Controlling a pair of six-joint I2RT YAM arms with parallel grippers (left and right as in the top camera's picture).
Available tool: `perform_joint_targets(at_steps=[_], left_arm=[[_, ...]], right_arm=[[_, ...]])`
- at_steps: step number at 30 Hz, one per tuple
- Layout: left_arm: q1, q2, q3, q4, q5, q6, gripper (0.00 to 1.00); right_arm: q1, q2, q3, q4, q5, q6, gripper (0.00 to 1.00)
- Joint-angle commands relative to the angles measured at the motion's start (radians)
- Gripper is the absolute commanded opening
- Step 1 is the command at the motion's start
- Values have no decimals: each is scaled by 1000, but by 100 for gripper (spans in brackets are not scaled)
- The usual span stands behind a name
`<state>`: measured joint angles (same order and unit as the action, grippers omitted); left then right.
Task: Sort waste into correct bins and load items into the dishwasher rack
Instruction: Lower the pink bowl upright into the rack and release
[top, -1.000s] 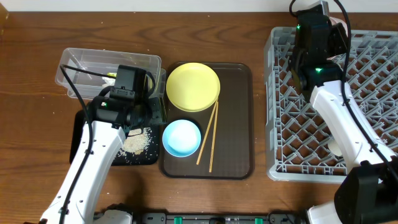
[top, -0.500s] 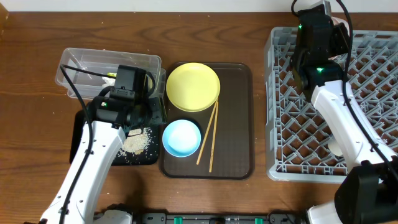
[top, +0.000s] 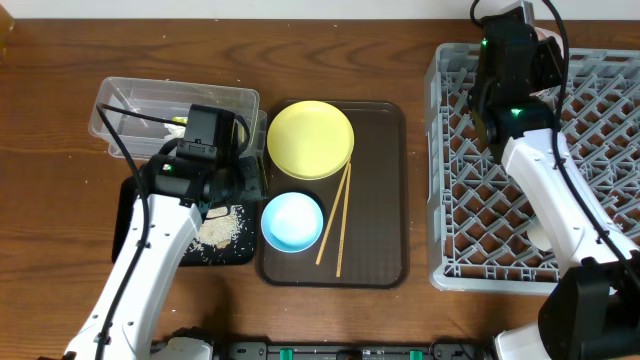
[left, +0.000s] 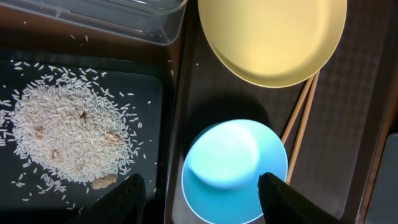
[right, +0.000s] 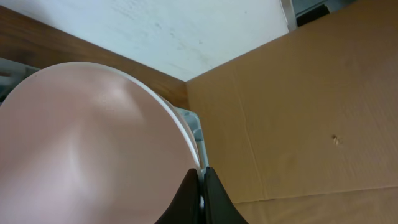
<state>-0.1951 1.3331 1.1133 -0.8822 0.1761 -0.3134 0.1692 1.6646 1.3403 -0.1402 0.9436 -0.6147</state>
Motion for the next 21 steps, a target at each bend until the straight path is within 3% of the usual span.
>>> perform_joint_targets(at_steps=[1,21], left_arm=[[2,-5,3,1,-13,10,61],[2,-5,3,4,-12,10,61]], right_arm=[[-18,8,6,2,25,-7,1],[-40,8,6,2,-5,-7,1]])
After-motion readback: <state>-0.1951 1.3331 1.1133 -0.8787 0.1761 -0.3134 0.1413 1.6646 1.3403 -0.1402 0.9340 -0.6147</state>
